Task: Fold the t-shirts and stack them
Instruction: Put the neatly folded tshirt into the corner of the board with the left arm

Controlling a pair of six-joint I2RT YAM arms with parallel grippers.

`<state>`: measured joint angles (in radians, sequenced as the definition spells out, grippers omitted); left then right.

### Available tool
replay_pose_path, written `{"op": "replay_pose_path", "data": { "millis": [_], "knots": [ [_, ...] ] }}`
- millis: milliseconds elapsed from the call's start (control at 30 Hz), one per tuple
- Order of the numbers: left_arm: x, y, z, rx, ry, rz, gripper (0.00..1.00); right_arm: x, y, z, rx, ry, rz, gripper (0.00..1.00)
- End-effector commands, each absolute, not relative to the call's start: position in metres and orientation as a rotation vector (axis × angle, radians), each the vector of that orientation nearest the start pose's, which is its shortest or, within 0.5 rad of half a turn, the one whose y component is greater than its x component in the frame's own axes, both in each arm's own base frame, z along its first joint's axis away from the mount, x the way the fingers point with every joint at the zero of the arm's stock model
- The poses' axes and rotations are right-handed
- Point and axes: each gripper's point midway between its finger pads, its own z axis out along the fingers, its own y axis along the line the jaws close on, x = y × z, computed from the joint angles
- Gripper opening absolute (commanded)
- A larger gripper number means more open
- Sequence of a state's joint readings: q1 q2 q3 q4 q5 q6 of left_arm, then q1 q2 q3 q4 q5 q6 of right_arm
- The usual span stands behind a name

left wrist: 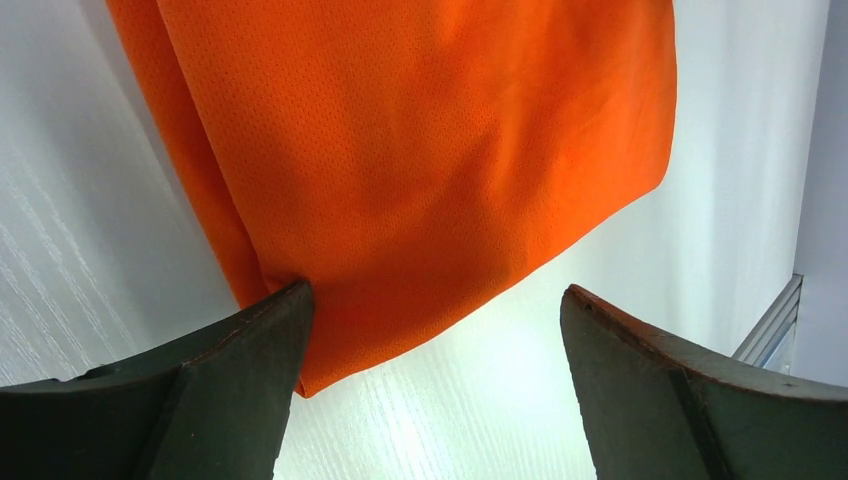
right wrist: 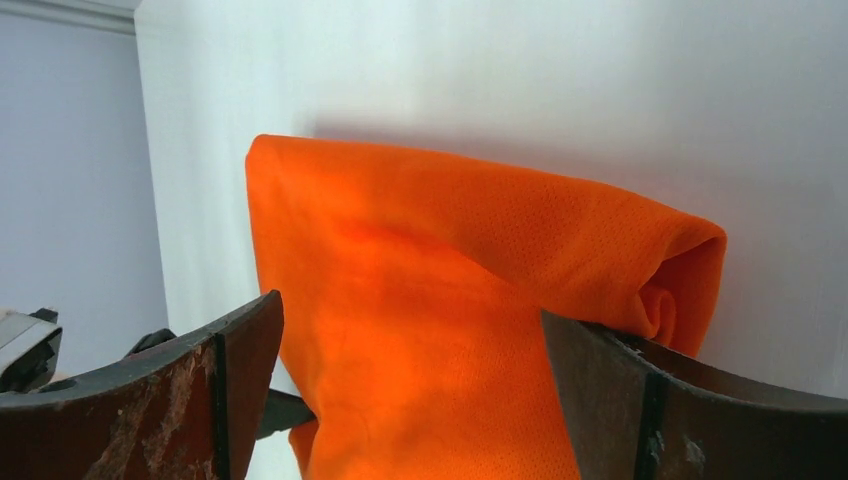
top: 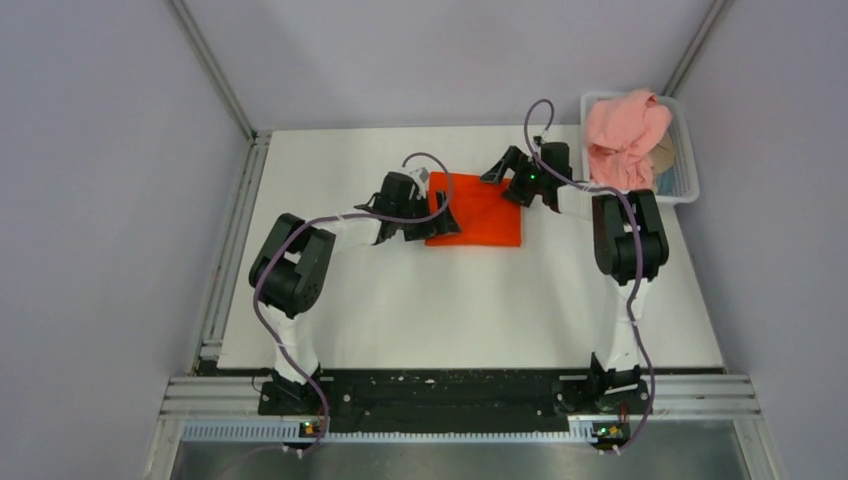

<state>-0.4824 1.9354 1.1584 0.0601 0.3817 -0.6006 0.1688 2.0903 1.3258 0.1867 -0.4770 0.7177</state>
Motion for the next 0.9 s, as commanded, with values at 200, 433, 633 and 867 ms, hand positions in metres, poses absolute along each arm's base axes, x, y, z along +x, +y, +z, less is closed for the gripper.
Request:
{"op": "replay_pose_path", "data": {
  "millis": [200, 433, 633, 867],
  "knots": [
    [0.375, -0.29, 0.039, 0.066, 2.486, -0.916, 0.97, 0.54, 0.168, 0.076, 0.292, 2.261, 0.861, 0.99],
    [0.395, -0.28, 0.11, 0.072, 2.322, -0.823, 0.99, 0.52, 0.151, 0.194, 0.191, 2.089, 0.753, 0.99],
    [0.435, -0.251, 0.106, -0.042, 2.362, -0.529, 0.99, 0.439, 0.112, 0.176, 0.292, 2.089, 0.58, 0.99],
    [0.469, -0.261, 0.073, -0.035, 2.451, -0.487, 0.83, 0.364, 0.084, 0.17, 0.34, 2.062, 0.47, 0.99]
  ]
}}
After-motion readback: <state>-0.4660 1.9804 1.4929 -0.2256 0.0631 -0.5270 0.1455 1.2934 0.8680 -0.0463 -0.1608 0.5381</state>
